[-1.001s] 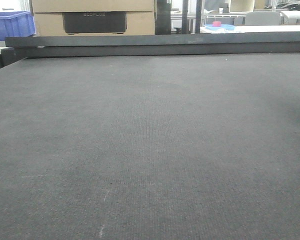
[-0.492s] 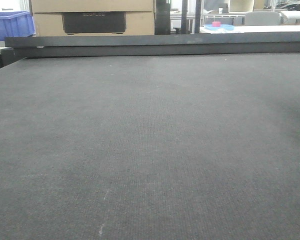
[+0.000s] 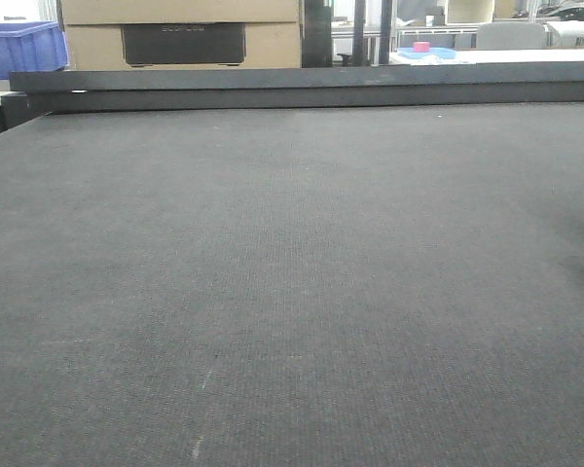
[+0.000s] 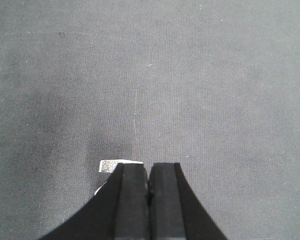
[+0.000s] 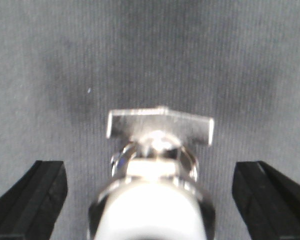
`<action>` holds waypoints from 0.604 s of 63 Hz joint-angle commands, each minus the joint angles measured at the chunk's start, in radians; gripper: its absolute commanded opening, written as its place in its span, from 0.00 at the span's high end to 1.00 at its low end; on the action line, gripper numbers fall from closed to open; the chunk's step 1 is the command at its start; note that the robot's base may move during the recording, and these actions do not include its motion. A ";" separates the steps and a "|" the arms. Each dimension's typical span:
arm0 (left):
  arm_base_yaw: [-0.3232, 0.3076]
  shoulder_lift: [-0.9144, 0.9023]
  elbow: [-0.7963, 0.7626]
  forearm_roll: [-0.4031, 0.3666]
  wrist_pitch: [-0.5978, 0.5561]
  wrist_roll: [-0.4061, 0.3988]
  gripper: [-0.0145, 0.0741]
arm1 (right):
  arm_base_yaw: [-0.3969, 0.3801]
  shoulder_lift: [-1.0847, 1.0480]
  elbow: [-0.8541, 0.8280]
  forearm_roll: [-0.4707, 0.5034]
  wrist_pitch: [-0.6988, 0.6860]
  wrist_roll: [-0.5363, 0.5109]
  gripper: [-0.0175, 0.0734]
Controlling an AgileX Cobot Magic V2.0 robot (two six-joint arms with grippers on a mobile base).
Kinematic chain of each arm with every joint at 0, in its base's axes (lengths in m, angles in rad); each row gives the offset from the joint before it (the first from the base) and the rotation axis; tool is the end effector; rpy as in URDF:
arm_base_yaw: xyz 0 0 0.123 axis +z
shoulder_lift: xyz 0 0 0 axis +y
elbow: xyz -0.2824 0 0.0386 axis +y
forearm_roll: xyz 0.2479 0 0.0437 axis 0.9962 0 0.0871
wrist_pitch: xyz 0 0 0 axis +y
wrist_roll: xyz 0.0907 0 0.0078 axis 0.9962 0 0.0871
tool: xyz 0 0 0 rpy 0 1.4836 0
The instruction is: Place valve from conveyor to right shelf box
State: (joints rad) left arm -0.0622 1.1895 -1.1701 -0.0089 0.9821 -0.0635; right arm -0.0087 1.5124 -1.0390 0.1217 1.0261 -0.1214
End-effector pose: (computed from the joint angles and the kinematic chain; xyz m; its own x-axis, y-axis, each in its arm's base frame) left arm 0.2344 -0.0153 0.3662 -0.7933 -0.0191 -0.6085 0.0124 0.9988 -0.0476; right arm 0.2771 0.0070 0.2437 -0.9848 -0.0492 -0.1668 -0.0654 0.9935 0.0929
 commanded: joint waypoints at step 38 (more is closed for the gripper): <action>0.047 0.001 -0.008 0.024 0.046 -0.166 0.96 | -0.005 0.035 0.003 -0.011 0.026 -0.009 0.89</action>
State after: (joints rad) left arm -0.0317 1.1895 -1.1701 0.0000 1.0063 -0.2165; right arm -0.0087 1.5493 -1.0390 0.1217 1.0390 -0.1214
